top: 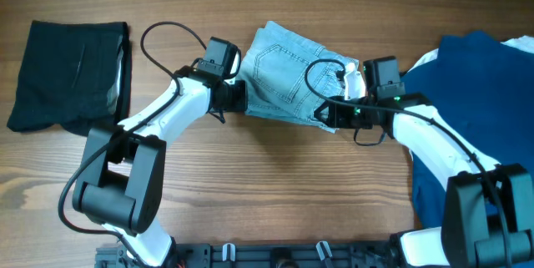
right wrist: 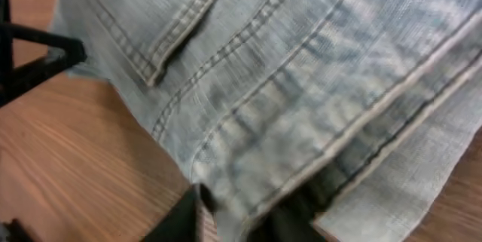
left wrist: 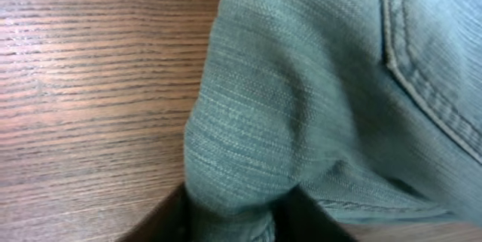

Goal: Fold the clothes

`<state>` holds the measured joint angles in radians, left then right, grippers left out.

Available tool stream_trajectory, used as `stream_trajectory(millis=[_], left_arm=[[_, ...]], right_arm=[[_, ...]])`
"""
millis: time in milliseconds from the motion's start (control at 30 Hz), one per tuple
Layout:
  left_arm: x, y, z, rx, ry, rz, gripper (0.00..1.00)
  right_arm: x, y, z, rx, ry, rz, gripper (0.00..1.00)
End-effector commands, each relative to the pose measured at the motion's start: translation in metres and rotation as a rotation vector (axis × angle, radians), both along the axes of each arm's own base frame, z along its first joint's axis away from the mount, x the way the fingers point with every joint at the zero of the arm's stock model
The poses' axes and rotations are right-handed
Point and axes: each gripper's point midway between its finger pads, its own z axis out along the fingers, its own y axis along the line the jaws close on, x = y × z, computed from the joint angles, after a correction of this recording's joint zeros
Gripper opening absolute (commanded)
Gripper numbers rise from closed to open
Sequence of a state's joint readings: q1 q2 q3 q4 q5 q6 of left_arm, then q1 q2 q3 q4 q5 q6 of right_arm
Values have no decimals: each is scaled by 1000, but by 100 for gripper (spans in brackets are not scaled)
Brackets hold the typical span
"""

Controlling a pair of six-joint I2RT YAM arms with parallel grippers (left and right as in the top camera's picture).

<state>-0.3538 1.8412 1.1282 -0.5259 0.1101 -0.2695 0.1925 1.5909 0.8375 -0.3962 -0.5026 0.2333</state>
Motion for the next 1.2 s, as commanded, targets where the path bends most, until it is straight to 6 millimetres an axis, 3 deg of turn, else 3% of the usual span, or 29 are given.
stream_trajectory(millis=[0,33,67,233,300,367,400,433,500,567,633,733,833,967,1067,1167], left_arm=[[4,28,-8,155,-32,45,8],[5,42,-8,230,-44,68,4],[5,49,-7,270,-47,79,4],[0,61,-7,335,-37,91,4],[-4,62,-6,338,-21,88,35],[-9,64,6,344,-6,85,69],[-10,64,17,343,-7,85,71],[-7,63,38,334,-28,89,74],[-2,58,56,299,-67,92,79],[5,44,75,212,-120,82,81],[14,33,88,143,-177,74,79],[29,12,92,36,-227,49,76],[39,-3,85,-107,-202,27,82],[47,7,68,-246,-119,72,87],[47,9,64,-354,-68,72,87],[48,13,54,-354,-50,78,88]], right_arm=[[-2,-37,-26,-184,62,-204,4],[-7,-57,-33,-275,102,-300,4],[-11,-65,-35,-310,121,-332,4],[-28,-83,-42,-400,194,-392,4],[-28,-89,-41,-429,192,-404,6],[-19,-98,-29,-456,161,-424,19],[-10,-98,-18,-446,132,-419,22],[5,-87,2,-375,77,-377,31],[17,-73,25,-299,15,-318,39],[23,-65,41,-248,-16,-323,43],[29,-53,51,-168,-39,-315,40],[42,-31,56,-67,-109,-241,24],[38,-26,26,-89,-44,-215,13],[32,-16,-35,-116,50,-77,10],[23,-17,-73,-126,157,-99,6],[17,-18,-85,-135,199,-99,6]])
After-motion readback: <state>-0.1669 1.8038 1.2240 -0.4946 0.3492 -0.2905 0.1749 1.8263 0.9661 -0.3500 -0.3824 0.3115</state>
